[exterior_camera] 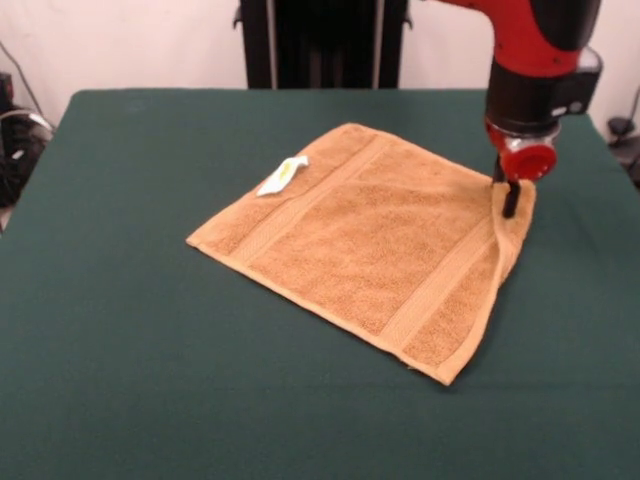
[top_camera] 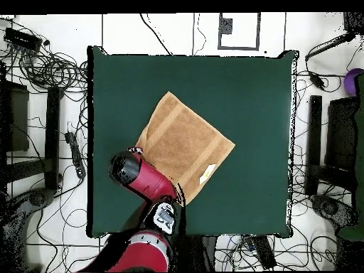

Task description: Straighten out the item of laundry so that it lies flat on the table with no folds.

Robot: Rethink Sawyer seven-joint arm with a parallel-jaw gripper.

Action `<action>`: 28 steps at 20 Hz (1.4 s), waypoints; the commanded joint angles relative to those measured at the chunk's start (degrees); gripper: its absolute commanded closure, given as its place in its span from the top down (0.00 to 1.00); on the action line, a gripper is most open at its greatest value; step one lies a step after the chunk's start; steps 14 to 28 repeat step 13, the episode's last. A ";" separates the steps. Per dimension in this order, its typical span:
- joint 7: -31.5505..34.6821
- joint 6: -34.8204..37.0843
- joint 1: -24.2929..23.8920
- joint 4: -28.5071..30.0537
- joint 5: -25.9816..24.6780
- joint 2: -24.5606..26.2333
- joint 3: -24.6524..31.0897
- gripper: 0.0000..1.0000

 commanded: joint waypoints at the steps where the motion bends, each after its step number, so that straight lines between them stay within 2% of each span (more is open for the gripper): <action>1: 21.40 11.14 5.38 -4.91 2.77 -3.23 -3.08 1.00; 3: 25.11 17.13 6.40 -6.80 1.21 -7.95 -6.37 1.00; 4: 25.25 17.86 5.87 -7.23 1.41 -10.20 -5.89 1.00; 8: 21.18 13.47 4.01 -9.36 3.98 -14.18 -2.63 1.00; 10: 19.51 12.47 3.35 -12.72 3.72 -13.50 -1.58 1.00; 13: 16.93 15.96 3.04 -23.91 -1.10 -6.40 -4.99 1.00; 28: 16.93 15.96 3.04 -23.91 -1.10 -6.40 -4.99 1.00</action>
